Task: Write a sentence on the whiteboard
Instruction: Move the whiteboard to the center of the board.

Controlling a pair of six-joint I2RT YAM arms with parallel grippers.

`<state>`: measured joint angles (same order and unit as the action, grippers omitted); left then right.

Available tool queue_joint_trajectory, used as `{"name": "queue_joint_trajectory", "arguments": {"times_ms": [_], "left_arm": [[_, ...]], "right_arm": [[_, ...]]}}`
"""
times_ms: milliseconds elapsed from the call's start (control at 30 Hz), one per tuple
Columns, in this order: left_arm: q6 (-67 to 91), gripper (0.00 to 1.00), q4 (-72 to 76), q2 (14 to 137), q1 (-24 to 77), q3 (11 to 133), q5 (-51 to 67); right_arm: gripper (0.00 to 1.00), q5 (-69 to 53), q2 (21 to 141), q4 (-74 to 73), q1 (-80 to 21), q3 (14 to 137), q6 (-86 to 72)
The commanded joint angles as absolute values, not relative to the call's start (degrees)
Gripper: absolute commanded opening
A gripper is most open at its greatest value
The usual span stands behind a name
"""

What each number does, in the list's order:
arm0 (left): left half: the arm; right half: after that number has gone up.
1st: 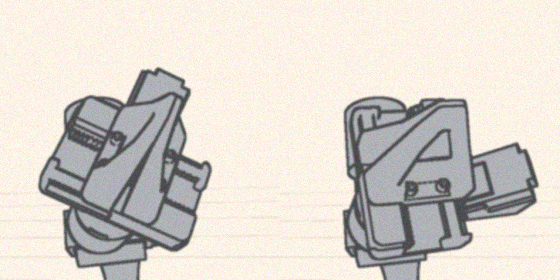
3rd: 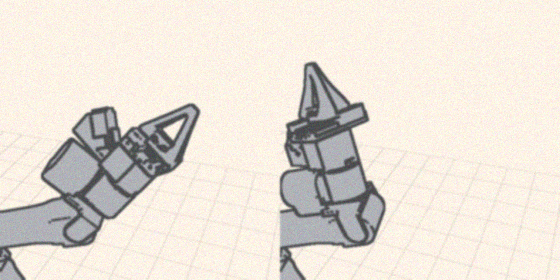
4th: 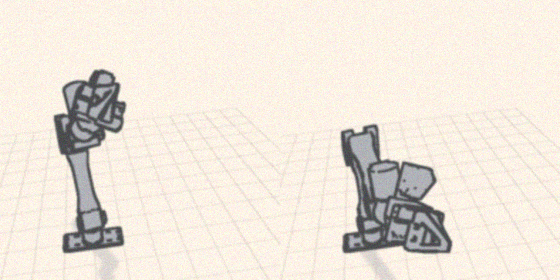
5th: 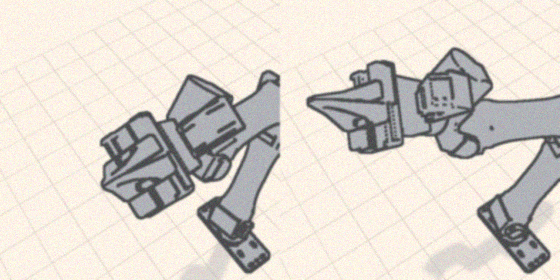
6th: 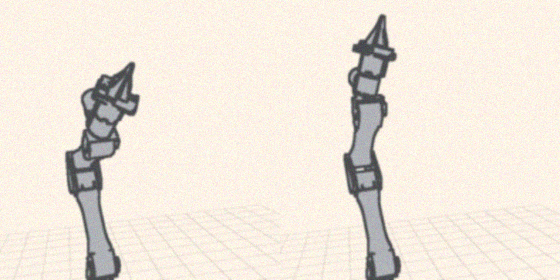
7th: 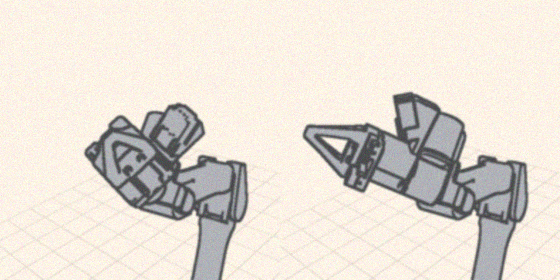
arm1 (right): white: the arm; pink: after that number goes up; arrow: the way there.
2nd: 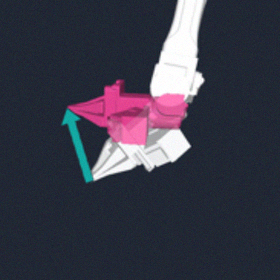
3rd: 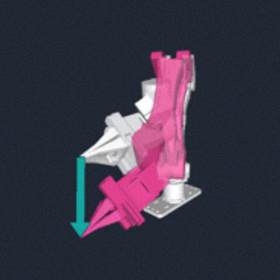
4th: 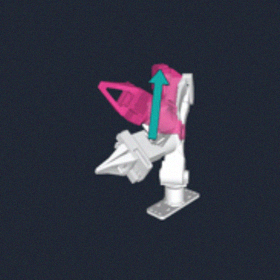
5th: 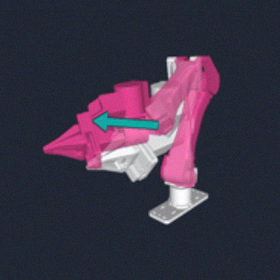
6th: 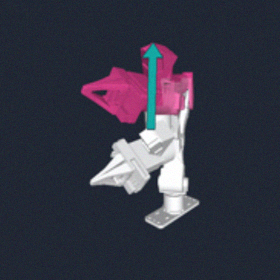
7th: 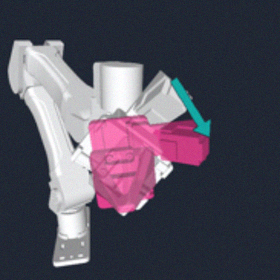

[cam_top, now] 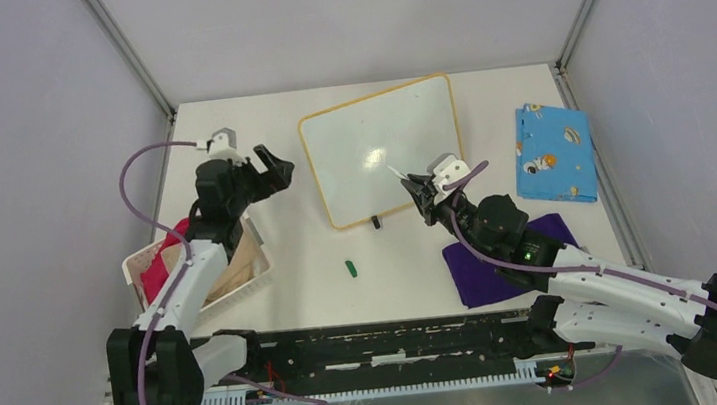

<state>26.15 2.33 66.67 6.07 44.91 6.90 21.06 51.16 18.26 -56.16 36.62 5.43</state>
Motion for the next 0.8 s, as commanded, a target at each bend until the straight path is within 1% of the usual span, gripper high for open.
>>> {"name": "queue_joint_trajectory", "arguments": {"times_ms": [0,67,300,400,600,767], "left_arm": [[19.3,1.0,17.9,64.0,8.9,36.9,17.9],[18.8,1.0,19.4,65.7,8.9,35.7,22.5],[20.4,0.93,26.2,74.2,8.9,36.0,37.0],[21.1,0.91,30.1,76.7,8.9,34.8,38.4],[20.9,0.89,32.1,82.1,8.6,34.8,38.9],[23.0,0.83,34.4,86.5,7.5,36.8,44.2]], "right_arm": [[0.0,21.7,50.4,20.5,-56.5,36.8,5.9],[0.0,21.8,50.5,20.6,-56.4,36.7,5.9],[0.0,21.9,50.3,20.6,-56.4,36.4,6.1],[0.0,22.2,50.3,20.7,-56.4,36.2,6.2],[0.0,22.2,50.5,20.8,-56.4,36.3,6.4],[0.0,22.2,50.4,20.8,-56.5,36.3,6.7]]}}
